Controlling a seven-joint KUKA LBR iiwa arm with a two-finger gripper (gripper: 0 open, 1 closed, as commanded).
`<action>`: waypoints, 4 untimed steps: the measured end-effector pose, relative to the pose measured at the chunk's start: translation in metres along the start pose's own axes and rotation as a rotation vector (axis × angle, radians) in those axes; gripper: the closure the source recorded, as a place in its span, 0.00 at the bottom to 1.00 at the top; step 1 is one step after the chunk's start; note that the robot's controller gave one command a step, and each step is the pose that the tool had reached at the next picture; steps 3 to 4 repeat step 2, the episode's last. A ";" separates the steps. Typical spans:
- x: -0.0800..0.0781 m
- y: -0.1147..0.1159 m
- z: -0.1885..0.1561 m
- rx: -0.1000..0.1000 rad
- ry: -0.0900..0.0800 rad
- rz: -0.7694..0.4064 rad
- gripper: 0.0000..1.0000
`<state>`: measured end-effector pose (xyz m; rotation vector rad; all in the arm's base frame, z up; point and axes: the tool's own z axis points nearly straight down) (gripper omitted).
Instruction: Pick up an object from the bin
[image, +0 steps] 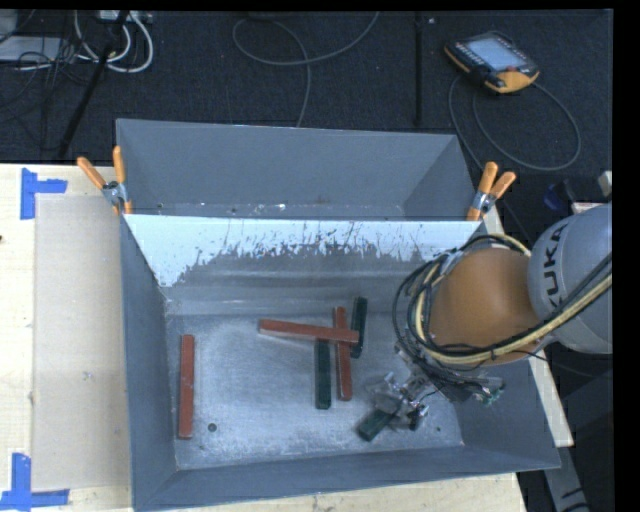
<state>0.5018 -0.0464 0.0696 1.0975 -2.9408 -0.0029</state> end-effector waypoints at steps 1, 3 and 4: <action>0.001 0.001 -0.005 -0.004 0.003 0.000 1.00; 0.002 0.003 -0.027 -0.007 0.005 0.002 1.00; 0.002 0.003 -0.027 -0.007 0.005 0.002 1.00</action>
Offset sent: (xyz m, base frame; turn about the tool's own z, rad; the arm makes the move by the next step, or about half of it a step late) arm 0.0001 0.0000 0.0005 0.0000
